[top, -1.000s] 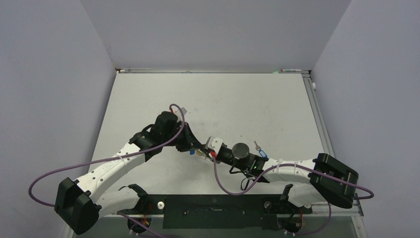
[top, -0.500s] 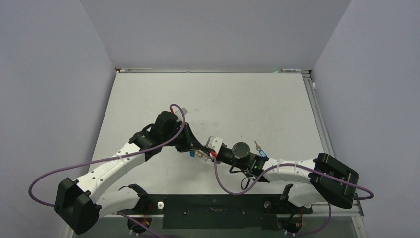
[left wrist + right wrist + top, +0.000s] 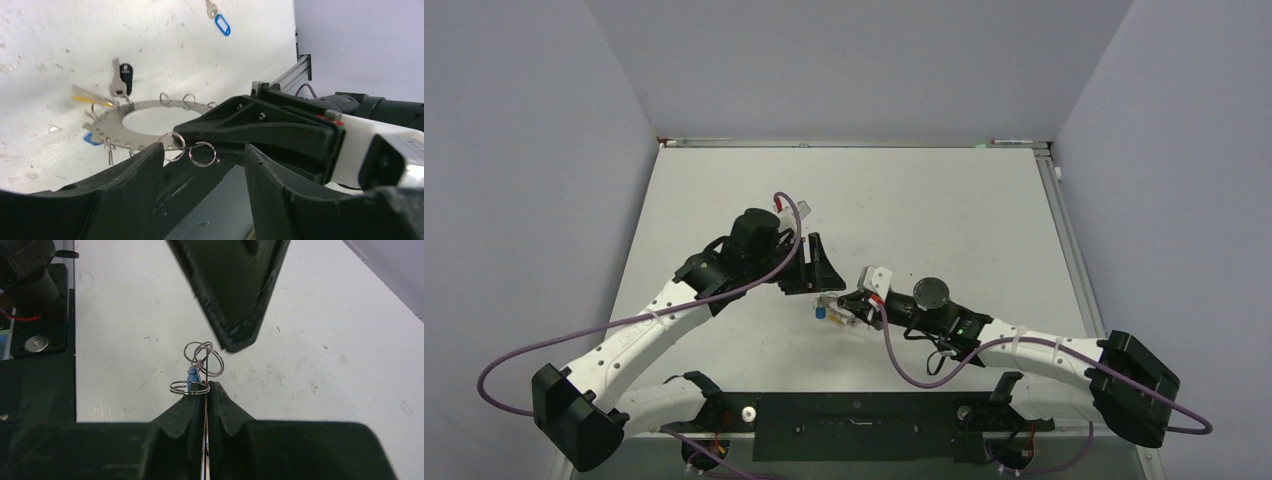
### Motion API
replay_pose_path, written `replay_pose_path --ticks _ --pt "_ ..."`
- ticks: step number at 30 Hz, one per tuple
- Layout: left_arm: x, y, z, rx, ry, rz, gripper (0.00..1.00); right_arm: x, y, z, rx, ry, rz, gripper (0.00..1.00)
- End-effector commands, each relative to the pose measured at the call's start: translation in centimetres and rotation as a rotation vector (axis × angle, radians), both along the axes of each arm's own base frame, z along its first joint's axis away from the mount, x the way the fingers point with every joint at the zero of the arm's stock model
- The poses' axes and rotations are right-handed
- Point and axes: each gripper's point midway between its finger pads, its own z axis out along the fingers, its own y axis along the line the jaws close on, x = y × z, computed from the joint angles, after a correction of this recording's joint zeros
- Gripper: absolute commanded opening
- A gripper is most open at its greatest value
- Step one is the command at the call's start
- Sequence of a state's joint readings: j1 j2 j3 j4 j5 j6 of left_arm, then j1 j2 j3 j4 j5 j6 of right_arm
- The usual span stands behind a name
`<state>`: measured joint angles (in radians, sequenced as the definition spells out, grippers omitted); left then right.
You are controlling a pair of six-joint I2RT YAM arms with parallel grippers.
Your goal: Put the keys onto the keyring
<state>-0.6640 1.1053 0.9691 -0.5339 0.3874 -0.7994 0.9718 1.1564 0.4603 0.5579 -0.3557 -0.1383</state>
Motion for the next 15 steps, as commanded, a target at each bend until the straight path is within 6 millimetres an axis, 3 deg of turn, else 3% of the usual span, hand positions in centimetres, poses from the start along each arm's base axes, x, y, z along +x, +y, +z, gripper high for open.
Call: replay_pose_path --ticks 1,5,10,15 --pt "1.3 0.8 4.9 0.011 -0.23 -0.032 0.57 -1.5 0.6 4.5 0.103 0.002 0.085 0.05" --pt "2.1 2.0 7.0 0.038 -0.397 -0.018 0.57 -2.1 -0.2 5.4 0.139 0.005 0.083 0.05" --pt "1.5 2.2 9.1 0.025 -0.64 -0.082 0.55 -2.7 -0.6 7.4 0.164 0.057 0.112 0.05" --pt "0.6 2.7 11.7 0.021 -0.922 -0.13 0.54 -2.3 -0.7 8.0 0.113 0.257 0.13 0.05"
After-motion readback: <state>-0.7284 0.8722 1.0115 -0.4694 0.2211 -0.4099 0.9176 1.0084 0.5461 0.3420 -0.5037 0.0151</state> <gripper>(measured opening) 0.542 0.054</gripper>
